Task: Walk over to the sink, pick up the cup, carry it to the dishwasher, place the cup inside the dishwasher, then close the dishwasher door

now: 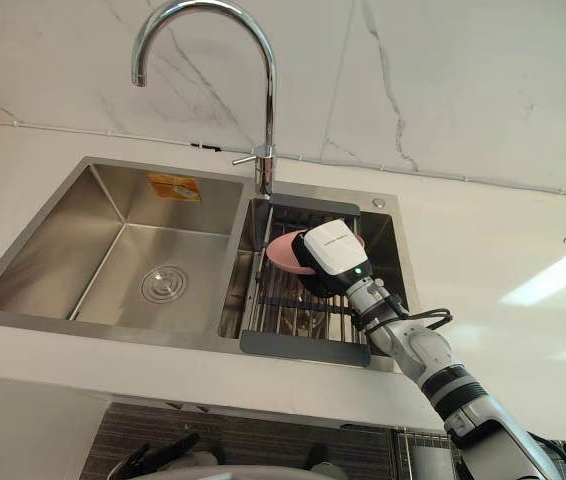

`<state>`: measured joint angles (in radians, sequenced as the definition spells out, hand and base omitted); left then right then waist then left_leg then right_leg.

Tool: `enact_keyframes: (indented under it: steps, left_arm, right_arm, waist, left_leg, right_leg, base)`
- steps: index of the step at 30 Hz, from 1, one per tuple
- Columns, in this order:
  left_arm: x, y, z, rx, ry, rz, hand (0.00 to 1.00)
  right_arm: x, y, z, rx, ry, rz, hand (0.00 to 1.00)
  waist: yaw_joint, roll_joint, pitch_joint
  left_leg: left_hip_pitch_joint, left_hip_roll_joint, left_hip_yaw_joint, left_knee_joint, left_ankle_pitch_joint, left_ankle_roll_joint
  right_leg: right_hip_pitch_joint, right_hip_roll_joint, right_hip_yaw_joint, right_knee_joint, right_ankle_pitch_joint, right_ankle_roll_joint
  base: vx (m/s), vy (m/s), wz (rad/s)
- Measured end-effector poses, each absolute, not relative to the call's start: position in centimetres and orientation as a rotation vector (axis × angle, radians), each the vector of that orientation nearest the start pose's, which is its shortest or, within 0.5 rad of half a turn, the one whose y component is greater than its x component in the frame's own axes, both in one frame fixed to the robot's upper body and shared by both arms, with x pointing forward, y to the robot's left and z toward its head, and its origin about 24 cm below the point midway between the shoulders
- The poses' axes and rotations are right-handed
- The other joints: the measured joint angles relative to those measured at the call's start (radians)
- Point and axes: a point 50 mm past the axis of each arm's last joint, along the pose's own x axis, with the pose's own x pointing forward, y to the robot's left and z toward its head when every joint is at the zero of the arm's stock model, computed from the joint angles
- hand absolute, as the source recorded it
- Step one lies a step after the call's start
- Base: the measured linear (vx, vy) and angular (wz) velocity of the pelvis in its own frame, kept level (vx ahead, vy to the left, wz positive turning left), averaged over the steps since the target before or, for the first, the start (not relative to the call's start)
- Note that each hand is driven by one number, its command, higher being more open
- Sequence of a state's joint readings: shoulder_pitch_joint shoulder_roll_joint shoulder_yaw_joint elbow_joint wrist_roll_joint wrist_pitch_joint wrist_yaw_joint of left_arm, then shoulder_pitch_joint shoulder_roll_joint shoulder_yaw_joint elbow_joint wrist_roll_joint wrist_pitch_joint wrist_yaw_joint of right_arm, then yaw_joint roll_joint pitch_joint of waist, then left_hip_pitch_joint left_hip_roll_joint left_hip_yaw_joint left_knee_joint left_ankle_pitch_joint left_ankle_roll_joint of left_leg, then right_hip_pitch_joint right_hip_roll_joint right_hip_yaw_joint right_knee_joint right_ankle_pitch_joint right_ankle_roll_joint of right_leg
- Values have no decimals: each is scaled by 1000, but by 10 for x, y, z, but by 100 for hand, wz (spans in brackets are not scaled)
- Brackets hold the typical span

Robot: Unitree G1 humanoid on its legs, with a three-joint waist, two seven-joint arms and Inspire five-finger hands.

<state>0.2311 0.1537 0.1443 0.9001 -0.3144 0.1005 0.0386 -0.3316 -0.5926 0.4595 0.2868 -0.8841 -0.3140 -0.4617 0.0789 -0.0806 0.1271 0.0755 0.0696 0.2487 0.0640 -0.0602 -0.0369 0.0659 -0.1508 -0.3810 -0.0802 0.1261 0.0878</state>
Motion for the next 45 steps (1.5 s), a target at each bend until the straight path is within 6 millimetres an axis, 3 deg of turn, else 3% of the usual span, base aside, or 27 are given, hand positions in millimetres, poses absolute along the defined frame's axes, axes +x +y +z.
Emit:
enact_keyframes:
  steps: [4,6,9,10,12,14,18,20,21,23,24,26,28,30,31,33,34,35,36,38,40,45]
  left_arm:
    - [54,232,-157,-207,1164,455,100]
    - [53,232,-157,-207,1166,456,100]
    - [53,233,-157,-208,1167,455,100]
    - [51,233,-157,-207,1173,458,100]
    - [50,233,-157,-206,1176,459,100]
    - [48,234,-157,-188,1183,447,100]
    - [48,240,-156,-170,1196,425,100]
    - [49,244,-154,-166,1204,425,100]
    - [51,246,-153,-167,1207,426,100]
    - [53,247,-153,-178,1205,430,100]
    - [54,247,-152,-202,1203,453,100]
    - [53,246,-153,-235,1214,478,100]
    - [54,247,-153,-247,1205,496,100]
    - [60,256,-149,-212,1175,535,100]
    - [65,260,-147,-192,1155,543,100]
    - [75,264,-144,-139,1124,563,100]
    - [78,265,-142,-133,1114,581,100]
    - [80,264,-141,-127,1105,578,100]
    - [87,261,-141,-137,1089,572,100]
    - [93,254,-141,-176,1077,569,100]
    - [91,247,-144,-285,1083,631,100]
    - [92,239,-145,-312,1077,644,100]
  right_arm:
    - [283,-157,101,-1321,-774,140,0]
    - [282,-166,125,-1333,-848,54,0]
    - [273,-188,150,-1390,-896,-42,0]
    - [266,-201,158,-1421,-898,-94,0]
    - [261,-213,163,-1441,-884,-136,0]
    - [252,-241,165,-1452,-805,-238,0]
    - [236,-283,155,-1448,-649,-443,0]
    - [228,-296,150,-1425,-608,-540,0]
    - [224,-301,148,-1395,-597,-599,0]
    - [220,-305,143,-1335,-593,-681,0]
    - [218,-307,140,-1309,-593,-719,0]
    - [216,-312,135,-1289,-582,-768,0]
    - [214,-315,129,-1240,-562,-814,0]
    - [210,-319,131,-1195,-573,-869,0]
    - [210,-320,133,-1180,-580,-886,0]
    - [210,-323,135,-1124,-574,-927,0]
    - [210,-321,132,-1087,-562,-941,0]
    - [210,-318,129,-1043,-557,-960,0]
    - [211,-313,121,-976,-533,-980,0]
    - [210,-303,106,-923,-482,-975,0]
    - [204,-287,81,-899,-389,-898,0]
    - [196,-278,64,-903,-311,-840,0]
  waist:
    - [-10,1,0]
    - [-15,0,0]
    - [-19,0,-1]
    - [-33,-1,-2]
    - [-44,-2,-3]
    - [-67,-3,-3]
    - [-98,-18,1]
    - [-116,-36,9]
    - [-127,-53,19]
    - [-129,-55,37]
    - [-141,-54,51]
    - [-149,-39,63]
    - [-153,-34,65]
    - [-159,-43,67]
    - [-159,-52,73]
    - [-134,-36,83]
    - [-117,-43,86]
    - [-107,-43,84]
    - [-97,-49,95]
    - [-94,-41,104]
    - [-91,-31,108]
    - [-92,0,129]
  left_leg:
    - [0,0,12,16,-12,3]
    - [0,-2,27,24,-21,7]
    - [0,-4,47,32,-36,6]
    - [0,-11,53,32,-38,9]
    - [0,-15,64,31,-39,13]
    - [-1,-19,94,31,-42,23]
    - [-5,-28,194,52,-65,39]
    - [-4,-29,264,76,-88,45]
    - [-6,-19,321,92,-103,52]
    - [-5,4,427,104,-117,67]
    - [0,21,481,104,-119,69]
    - [2,64,545,109,-117,66]
    - [-18,110,586,135,-115,63]
    - [-82,159,588,217,-118,65]
    - [-103,172,581,253,-122,65]
    - [-171,222,520,335,-123,66]
    - [-196,223,488,330,-135,53]
    - [-198,199,464,283,-128,17]
    - [-214,203,488,278,-112,16]
    - [-231,214,494,298,-111,18]
    - [-213,216,497,306,-107,20]
    - [-204,193,489,273,-80,27]
  right_leg:
    - [-5,-3,15,9,0,0]
    - [-16,-10,29,24,-2,2]
    - [-36,-18,50,51,-9,9]
    - [-51,-26,58,74,-16,12]
    - [-67,-32,71,95,-22,16]
    - [-107,-45,97,141,-30,18]
    - [-213,-53,126,245,-26,13]
    - [-242,-50,116,241,-2,-11]
    - [-258,-38,93,209,46,-29]
    - [-276,-22,8,166,105,-62]
    - [-303,-47,-135,287,29,-109]
    - [-314,-86,-283,460,-53,-136]
    - [-302,-131,-332,581,-105,-136]
    - [-262,-180,-309,626,-135,-123]
    - [-258,-174,-283,603,-140,-104]
    - [-241,-86,-280,474,-137,-103]
    - [-214,-40,-257,349,-134,-97]
    - [-188,-4,-221,224,-116,-69]
    - [-164,33,-203,87,-64,-53]
    - [-169,37,-205,89,-68,-57]
    - [-132,58,-197,27,-31,-64]
    - [-118,55,-202,-6,-9,-67]
  base:
    - [-26,27,-11]
    - [-51,43,-18]
    - [-47,48,-18]
    - [-41,58,-14]
    - [-22,52,-20]
    - [-26,52,-34]
    - [-47,65,-76]
    - [-93,72,-113]
    - [-128,30,-110]
    - [-235,33,-155]
    - [-216,33,-145]
    - [-98,36,-116]
    - [-12,-23,-84]
    - [34,-159,-32]
    - [14,-259,-15]
    - [-43,-301,-39]
    - [-80,-208,-59]
    - [-157,-181,-59]
    - [-136,-86,-43]
    - [-74,-12,-22]
    - [-60,13,-11]
    - [-64,44,4]
